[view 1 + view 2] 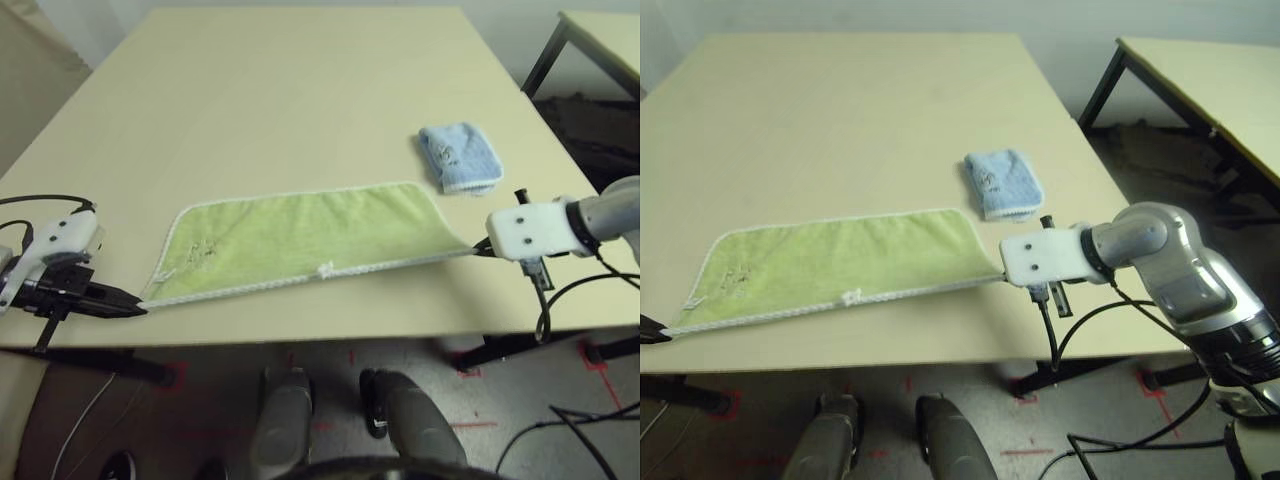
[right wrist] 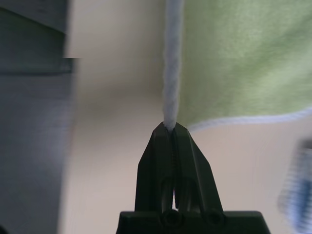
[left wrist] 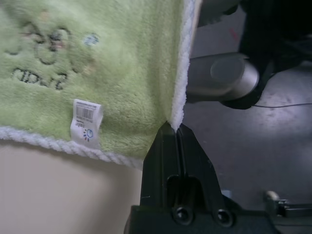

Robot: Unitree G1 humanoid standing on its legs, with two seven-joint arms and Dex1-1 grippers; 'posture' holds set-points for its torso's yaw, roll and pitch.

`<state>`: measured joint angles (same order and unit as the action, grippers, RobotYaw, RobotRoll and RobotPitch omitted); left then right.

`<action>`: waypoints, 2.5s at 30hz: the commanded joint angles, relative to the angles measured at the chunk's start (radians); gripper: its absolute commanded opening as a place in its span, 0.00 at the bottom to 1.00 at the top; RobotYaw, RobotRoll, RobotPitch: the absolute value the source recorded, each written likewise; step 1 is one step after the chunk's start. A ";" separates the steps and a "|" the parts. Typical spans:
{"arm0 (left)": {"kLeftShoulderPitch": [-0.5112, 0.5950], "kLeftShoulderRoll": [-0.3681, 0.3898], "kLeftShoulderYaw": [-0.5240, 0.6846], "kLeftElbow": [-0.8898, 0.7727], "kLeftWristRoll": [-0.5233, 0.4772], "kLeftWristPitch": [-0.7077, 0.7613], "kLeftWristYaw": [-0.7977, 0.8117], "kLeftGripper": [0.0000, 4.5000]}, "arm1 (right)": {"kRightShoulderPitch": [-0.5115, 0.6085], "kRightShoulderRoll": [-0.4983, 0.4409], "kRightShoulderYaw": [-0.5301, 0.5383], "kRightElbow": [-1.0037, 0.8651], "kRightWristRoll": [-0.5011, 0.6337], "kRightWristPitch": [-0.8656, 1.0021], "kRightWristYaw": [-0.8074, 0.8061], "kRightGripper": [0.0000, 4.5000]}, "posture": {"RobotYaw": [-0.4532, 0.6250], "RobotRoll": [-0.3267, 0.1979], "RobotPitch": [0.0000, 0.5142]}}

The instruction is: Fold the towel and set it aside.

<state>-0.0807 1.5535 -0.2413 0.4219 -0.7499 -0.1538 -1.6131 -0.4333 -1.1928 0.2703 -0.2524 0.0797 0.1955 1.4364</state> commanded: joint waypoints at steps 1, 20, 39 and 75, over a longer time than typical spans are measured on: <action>-0.017 0.021 0.039 0.027 -0.009 0.041 -0.001 0.00 | 0.017 -0.039 -0.040 -0.042 0.019 0.079 0.027 0.01 | 0.49 0.62 0.35; -0.472 -0.162 -0.106 0.324 0.213 -0.048 -0.001 0.00 | -0.180 0.059 0.010 0.060 -0.068 0.195 -0.059 0.01 | 0.44 0.62 0.34; -0.730 -0.300 -0.109 0.640 0.439 -0.132 -0.001 0.00 | -0.408 0.284 0.098 0.440 -0.240 -0.039 -0.103 0.01 | 0.49 0.62 0.34; -0.875 -0.469 0.062 0.859 0.857 -0.243 0.201 0.00 | -0.526 0.459 0.119 0.840 -0.380 -0.221 -0.247 0.01 | 0.49 0.62 0.34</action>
<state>-0.9559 1.0688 -0.1901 1.2530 0.0735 -0.3967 -1.4348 -0.9604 -0.7185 0.3806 0.5553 -0.2562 -0.0300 1.2004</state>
